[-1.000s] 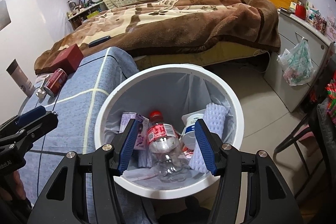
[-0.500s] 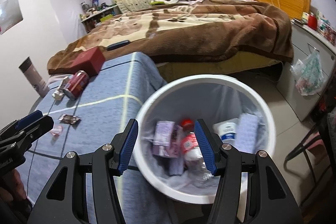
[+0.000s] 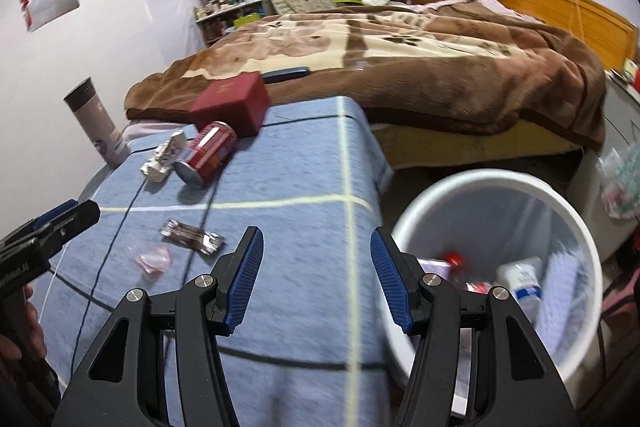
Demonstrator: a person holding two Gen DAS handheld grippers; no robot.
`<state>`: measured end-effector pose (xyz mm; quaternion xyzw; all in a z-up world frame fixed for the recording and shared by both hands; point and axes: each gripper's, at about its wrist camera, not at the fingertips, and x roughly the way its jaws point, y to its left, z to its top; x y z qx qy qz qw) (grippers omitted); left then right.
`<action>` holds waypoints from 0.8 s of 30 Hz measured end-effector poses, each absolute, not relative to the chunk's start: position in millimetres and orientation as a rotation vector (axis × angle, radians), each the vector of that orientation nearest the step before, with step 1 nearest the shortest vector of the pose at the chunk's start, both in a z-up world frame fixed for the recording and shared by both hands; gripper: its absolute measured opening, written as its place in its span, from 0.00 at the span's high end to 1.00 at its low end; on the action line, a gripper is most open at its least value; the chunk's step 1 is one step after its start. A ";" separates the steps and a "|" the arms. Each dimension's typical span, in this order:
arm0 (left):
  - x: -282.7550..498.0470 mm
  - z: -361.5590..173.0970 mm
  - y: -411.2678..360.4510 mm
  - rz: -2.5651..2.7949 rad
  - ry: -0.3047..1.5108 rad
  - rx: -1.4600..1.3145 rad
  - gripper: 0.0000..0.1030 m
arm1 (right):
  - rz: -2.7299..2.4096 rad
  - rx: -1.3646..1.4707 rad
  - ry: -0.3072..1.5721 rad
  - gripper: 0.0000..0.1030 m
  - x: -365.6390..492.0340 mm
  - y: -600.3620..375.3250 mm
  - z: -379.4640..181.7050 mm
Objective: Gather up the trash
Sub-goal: 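Move both open tools back over the table, then grasp the red can with the right tool while the left tool grasps the patterned paper cup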
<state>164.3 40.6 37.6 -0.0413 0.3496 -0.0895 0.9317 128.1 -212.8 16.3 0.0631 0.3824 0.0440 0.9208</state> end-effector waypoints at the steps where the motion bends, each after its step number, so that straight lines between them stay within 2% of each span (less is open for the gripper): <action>1: 167.3 37.5 49.1 -0.160 0.713 -0.081 0.28 | 0.099 0.129 0.787 0.44 131.3 -208.8 16.4; 9: 198.8 25.5 98.6 -0.094 0.737 -0.113 0.28 | 0.131 0.106 0.807 0.44 167.5 -168.8 12.1; 24: 279.6 -9.6 109.0 -0.201 0.863 -0.115 0.27 | 0.212 0.132 0.832 0.44 233.2 -116.3 5.9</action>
